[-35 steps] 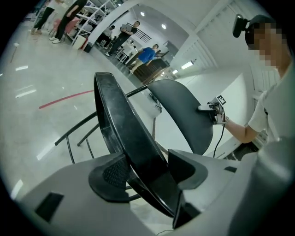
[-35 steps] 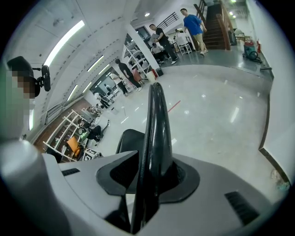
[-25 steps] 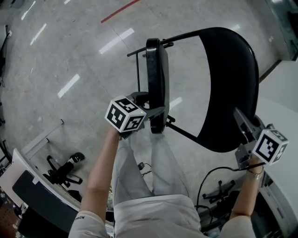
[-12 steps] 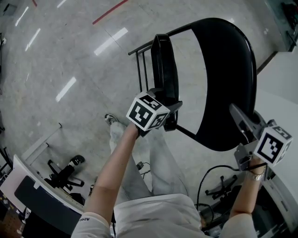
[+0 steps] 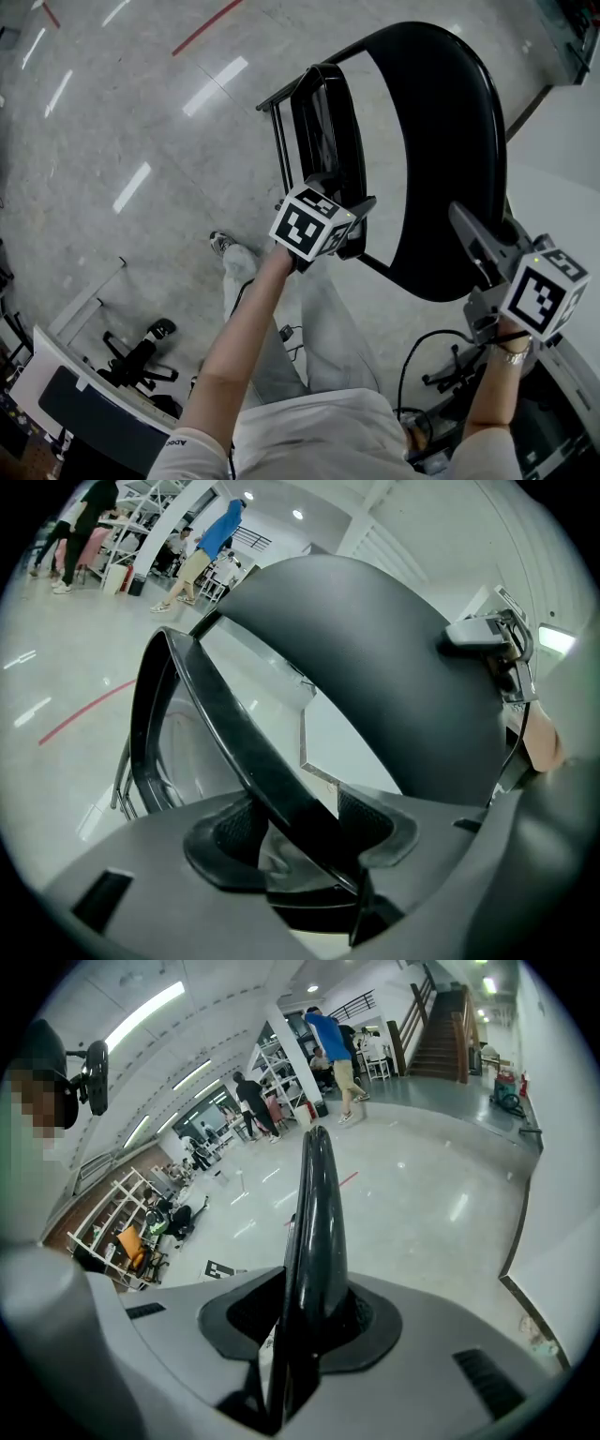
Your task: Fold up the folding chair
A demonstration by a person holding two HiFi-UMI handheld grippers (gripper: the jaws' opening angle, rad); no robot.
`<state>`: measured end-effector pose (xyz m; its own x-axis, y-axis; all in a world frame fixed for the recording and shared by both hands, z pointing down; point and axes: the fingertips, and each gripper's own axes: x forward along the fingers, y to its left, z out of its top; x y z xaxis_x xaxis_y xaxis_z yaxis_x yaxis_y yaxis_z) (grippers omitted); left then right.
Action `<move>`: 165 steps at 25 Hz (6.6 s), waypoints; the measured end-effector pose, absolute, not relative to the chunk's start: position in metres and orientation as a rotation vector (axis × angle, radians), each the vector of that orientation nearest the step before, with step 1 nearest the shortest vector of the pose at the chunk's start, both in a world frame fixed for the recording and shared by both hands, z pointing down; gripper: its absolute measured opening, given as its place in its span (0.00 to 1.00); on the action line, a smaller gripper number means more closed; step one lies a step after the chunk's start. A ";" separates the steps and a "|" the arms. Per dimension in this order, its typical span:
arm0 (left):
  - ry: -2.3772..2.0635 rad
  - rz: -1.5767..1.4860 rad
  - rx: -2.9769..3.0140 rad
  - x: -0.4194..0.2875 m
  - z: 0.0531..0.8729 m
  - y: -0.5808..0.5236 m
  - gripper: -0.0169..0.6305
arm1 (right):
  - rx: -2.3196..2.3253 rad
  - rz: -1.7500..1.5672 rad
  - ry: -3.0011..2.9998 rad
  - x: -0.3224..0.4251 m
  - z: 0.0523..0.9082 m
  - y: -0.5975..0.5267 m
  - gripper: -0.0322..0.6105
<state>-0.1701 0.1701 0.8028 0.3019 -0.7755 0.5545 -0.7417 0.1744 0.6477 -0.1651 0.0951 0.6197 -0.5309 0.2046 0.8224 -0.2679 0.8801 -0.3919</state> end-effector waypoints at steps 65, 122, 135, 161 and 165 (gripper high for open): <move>-1.308 0.522 2.215 -0.218 0.482 0.111 0.28 | 0.186 0.573 -2.054 -0.143 0.594 0.125 0.16; 0.742 1.996 2.170 -0.175 0.630 0.049 0.16 | 0.263 0.585 -2.085 -0.101 0.595 0.074 0.14; 0.700 2.129 2.121 -0.067 0.621 0.033 0.15 | 0.269 0.605 -2.173 0.010 0.598 0.061 0.14; 0.712 2.247 2.181 0.057 0.596 -0.023 0.14 | 0.386 0.625 -2.196 0.135 0.579 0.011 0.14; 0.725 2.233 2.247 0.061 0.591 -0.040 0.14 | 0.431 0.582 -2.177 0.136 0.571 -0.004 0.14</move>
